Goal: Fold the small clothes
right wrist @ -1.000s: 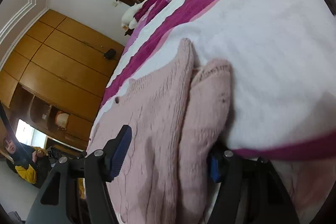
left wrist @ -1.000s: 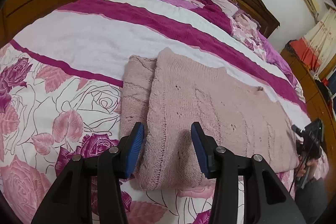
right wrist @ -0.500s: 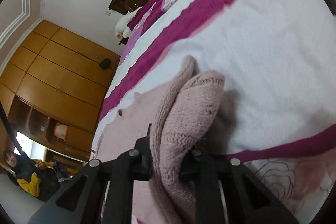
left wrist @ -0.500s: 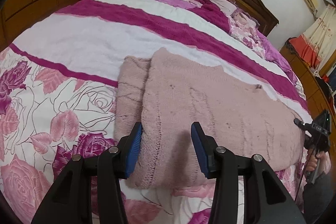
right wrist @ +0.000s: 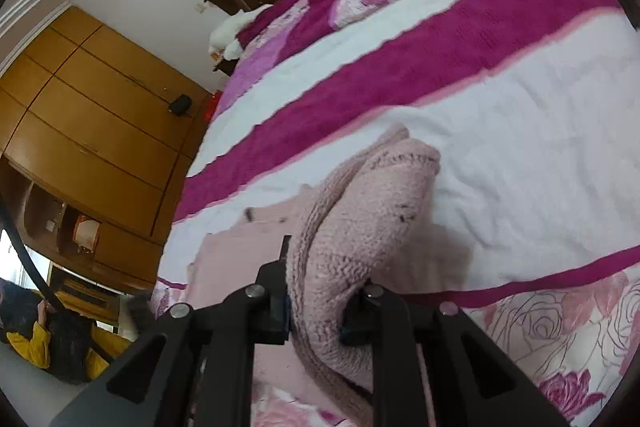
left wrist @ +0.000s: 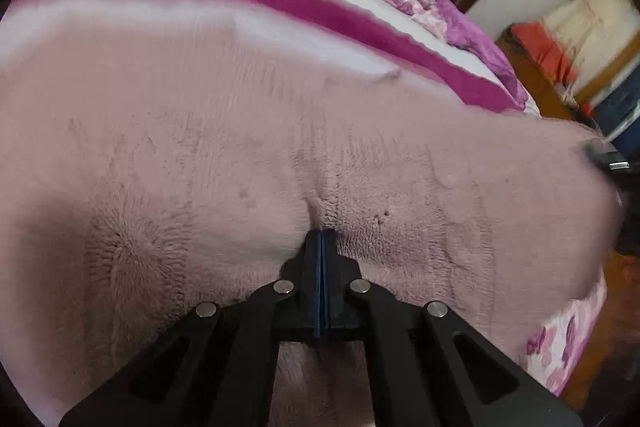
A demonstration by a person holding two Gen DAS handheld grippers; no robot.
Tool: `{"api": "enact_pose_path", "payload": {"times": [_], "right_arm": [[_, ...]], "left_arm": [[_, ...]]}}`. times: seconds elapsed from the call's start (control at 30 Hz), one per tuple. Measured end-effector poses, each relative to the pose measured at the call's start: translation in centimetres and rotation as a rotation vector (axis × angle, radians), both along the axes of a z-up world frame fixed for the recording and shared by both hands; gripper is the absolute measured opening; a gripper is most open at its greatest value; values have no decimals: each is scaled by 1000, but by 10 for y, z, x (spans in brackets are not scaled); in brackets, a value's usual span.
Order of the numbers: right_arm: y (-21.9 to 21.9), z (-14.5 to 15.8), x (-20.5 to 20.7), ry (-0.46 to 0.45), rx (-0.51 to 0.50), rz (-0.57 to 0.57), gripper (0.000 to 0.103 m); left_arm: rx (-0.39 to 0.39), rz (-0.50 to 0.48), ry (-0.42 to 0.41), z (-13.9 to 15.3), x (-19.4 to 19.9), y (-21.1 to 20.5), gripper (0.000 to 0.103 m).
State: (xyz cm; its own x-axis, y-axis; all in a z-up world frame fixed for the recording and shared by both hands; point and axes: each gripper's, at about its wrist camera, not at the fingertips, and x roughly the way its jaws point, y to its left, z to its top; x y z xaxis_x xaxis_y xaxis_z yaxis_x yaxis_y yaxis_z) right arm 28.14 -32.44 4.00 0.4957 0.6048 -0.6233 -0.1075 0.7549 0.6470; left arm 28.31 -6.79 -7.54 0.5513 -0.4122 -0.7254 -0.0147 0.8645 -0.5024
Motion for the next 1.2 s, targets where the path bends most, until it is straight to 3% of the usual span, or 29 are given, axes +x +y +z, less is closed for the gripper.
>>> {"api": "enact_pose_path", "payload": {"times": [0.07,0.17,0.3,0.37,0.43,0.57,0.63,0.73,0.8,0.97,1.2], "right_arm": [[11,18,-5,-18,0,20,16],[43,44,-10,-27,-96,42,16],[90,72,-11,-11,-212,64,15],[119,85,-7,8,-315,65,15],[140,90,-3,20,-394,63,15],[184,99,11,76,-496,41,15],[206,102,15,98,-522,28,15],[243,102,18,107,-554,27,15],[275,96,22,118,-591,30,15],[354,64,28,146,-655,44,15],[451,-29,15,205,-761,162,16]], "left_arm": [[-2,-3,1,4,-3,-1,0],[-11,-26,14,12,-4,2,0],[-202,-38,48,34,-25,44,0],[-226,-30,10,54,-36,66,0],[-192,-10,-70,76,-53,99,0],[-109,77,-188,87,-89,168,0],[-85,189,-138,75,-94,205,0],[-180,279,-128,63,-99,243,0],[-187,321,-102,55,-102,259,0],[-161,316,-77,48,-102,270,0],[-132,306,-21,35,-110,292,0]]}}
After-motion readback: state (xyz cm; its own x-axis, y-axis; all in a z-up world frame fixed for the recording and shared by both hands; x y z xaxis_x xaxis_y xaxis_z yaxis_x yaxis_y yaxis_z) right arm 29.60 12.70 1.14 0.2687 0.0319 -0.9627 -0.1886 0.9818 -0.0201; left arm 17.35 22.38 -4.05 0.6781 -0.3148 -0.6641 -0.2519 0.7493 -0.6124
